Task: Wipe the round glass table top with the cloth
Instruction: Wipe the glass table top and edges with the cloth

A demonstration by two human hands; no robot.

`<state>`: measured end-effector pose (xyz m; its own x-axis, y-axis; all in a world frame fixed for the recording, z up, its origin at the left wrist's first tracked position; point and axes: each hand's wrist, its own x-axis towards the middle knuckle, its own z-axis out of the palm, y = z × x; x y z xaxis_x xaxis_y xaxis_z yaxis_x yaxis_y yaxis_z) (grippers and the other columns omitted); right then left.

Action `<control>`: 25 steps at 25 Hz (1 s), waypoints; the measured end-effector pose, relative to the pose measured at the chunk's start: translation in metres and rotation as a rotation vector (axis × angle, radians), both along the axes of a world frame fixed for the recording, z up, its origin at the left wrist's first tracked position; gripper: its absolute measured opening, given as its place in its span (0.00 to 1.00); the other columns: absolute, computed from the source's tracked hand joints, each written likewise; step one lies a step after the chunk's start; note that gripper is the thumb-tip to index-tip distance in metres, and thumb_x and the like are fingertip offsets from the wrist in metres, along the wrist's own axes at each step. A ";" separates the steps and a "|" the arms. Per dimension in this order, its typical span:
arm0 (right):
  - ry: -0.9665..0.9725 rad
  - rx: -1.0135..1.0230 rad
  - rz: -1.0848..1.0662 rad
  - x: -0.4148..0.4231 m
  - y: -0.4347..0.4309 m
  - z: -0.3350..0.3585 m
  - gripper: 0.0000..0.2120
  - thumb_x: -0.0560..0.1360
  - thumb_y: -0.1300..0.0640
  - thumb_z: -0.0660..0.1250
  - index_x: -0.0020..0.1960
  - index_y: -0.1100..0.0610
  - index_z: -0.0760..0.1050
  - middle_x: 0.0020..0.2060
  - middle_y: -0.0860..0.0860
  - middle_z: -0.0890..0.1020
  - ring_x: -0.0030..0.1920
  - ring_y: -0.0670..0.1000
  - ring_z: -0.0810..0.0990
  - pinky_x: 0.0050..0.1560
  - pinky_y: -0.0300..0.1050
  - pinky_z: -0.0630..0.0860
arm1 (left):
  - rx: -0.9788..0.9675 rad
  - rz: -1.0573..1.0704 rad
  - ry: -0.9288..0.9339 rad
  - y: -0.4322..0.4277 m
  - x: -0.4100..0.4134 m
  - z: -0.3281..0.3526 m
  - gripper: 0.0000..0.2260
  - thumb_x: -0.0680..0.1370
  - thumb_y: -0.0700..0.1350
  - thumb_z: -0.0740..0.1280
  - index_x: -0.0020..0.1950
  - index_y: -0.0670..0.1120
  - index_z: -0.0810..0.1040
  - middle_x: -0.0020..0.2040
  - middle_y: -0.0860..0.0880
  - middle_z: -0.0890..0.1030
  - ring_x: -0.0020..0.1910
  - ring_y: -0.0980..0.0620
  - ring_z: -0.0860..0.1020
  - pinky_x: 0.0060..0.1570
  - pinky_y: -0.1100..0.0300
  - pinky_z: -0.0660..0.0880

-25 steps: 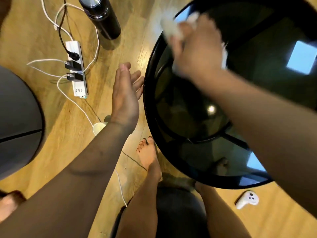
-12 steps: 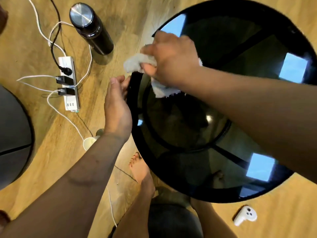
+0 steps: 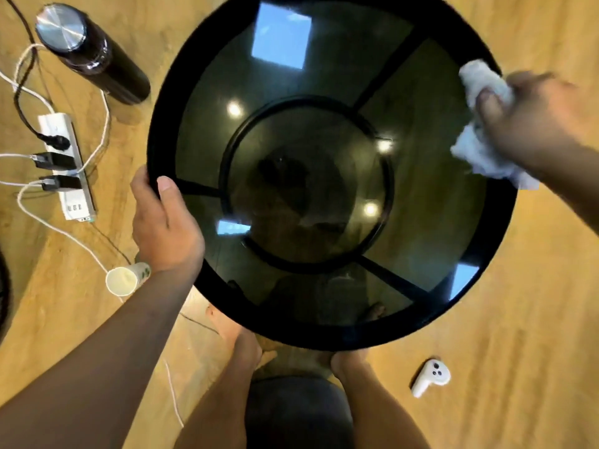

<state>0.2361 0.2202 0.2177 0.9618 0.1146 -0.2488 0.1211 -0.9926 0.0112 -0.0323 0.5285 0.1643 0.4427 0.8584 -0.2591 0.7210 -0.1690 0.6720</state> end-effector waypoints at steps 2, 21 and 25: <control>-0.075 0.037 -0.116 -0.051 -0.048 -0.010 0.21 0.75 0.40 0.57 0.56 0.55 0.75 0.51 0.64 0.79 0.50 0.66 0.79 0.51 0.55 0.77 | 0.012 0.000 0.013 -0.002 0.000 -0.001 0.22 0.82 0.54 0.49 0.74 0.48 0.65 0.64 0.41 0.77 0.60 0.43 0.75 0.59 0.51 0.68; -0.290 0.151 -0.423 -0.170 -0.014 -0.033 0.21 0.74 0.47 0.60 0.62 0.54 0.76 0.56 0.60 0.78 0.54 0.61 0.77 0.52 0.50 0.71 | 0.085 -0.041 -0.079 -0.027 -0.029 -0.007 0.23 0.81 0.52 0.54 0.72 0.40 0.67 0.62 0.45 0.79 0.60 0.44 0.76 0.55 0.63 0.68; 0.080 0.490 0.385 -0.332 0.126 -0.020 0.20 0.67 0.52 0.74 0.57 0.56 0.78 0.46 0.59 0.78 0.41 0.60 0.75 0.40 0.50 0.75 | 0.068 -0.027 -0.047 -0.026 -0.032 -0.008 0.24 0.80 0.54 0.54 0.73 0.43 0.66 0.64 0.44 0.78 0.61 0.43 0.76 0.58 0.53 0.71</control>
<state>-0.0960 0.3466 0.1978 0.8094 0.5681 -0.1489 0.4529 -0.7651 -0.4576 -0.0641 0.5022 0.1561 0.4766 0.8608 -0.1787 0.6834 -0.2349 0.6912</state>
